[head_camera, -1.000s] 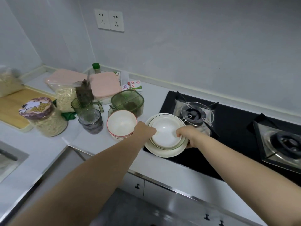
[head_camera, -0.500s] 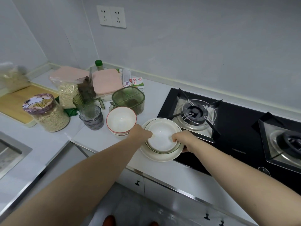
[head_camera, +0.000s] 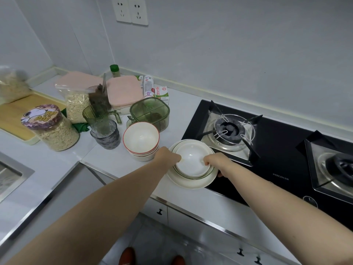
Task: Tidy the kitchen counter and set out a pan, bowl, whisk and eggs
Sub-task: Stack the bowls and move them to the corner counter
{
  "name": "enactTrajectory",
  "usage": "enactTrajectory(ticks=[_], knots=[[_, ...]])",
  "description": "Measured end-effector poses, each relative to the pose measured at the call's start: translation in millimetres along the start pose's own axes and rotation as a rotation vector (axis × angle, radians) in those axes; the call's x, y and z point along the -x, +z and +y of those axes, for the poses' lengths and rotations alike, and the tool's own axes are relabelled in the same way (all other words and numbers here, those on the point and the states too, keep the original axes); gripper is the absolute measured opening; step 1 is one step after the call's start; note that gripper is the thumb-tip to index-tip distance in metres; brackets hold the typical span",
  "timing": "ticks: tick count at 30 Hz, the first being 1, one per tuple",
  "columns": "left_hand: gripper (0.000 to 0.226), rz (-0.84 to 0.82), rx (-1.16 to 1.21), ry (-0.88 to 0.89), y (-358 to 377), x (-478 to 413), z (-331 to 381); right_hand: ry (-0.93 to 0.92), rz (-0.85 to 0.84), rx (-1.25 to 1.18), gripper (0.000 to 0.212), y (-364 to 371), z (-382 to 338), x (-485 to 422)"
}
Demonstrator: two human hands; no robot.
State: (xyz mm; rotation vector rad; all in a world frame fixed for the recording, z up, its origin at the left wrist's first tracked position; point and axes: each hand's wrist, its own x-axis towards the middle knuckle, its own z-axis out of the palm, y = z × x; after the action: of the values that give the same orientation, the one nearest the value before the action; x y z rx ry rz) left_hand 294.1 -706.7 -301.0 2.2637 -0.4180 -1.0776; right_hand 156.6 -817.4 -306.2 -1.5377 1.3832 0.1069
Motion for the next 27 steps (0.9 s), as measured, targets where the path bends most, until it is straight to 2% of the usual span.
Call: enactTrajectory(ticks=[4, 9, 13, 17, 22, 25, 27], knots=[[0.055, 0.005, -0.067, 0.025, 0.4, -3.3, -1.8, 0.015, -0.004, 0.022, 0.025, 1.2, -0.5, -1.4], [0.059, 0.033, -0.359, 0.181, -0.9, -2.6, -1.3, -0.006, 0.033, 0.133, 0.041, 0.9, 0.3, -1.1], [0.056, 0.074, -0.454, 0.286, -3.3, -0.4, 2.2, -0.115, 0.131, 0.319, 0.042, -2.8, -3.8, -1.6], [0.053, 0.126, -0.52, 0.437, -11.2, 6.1, 10.6, -0.244, 0.275, 0.462, 0.065, -5.1, -16.4, 4.5], [0.05, 0.231, -0.641, 0.695, -36.3, 10.0, 12.5, -0.458, 0.374, 0.38, 0.057, -3.0, -39.2, 10.3], [0.044, 0.317, -0.614, 0.722, -57.6, 6.5, 7.4, -0.522, 0.358, 0.318, 0.056, 4.1, -53.9, 15.0], [0.038, 0.404, -0.621, 0.675, -73.1, 2.6, 2.6, -0.556, 0.333, 0.3, 0.055, 12.1, -64.7, 17.5]])
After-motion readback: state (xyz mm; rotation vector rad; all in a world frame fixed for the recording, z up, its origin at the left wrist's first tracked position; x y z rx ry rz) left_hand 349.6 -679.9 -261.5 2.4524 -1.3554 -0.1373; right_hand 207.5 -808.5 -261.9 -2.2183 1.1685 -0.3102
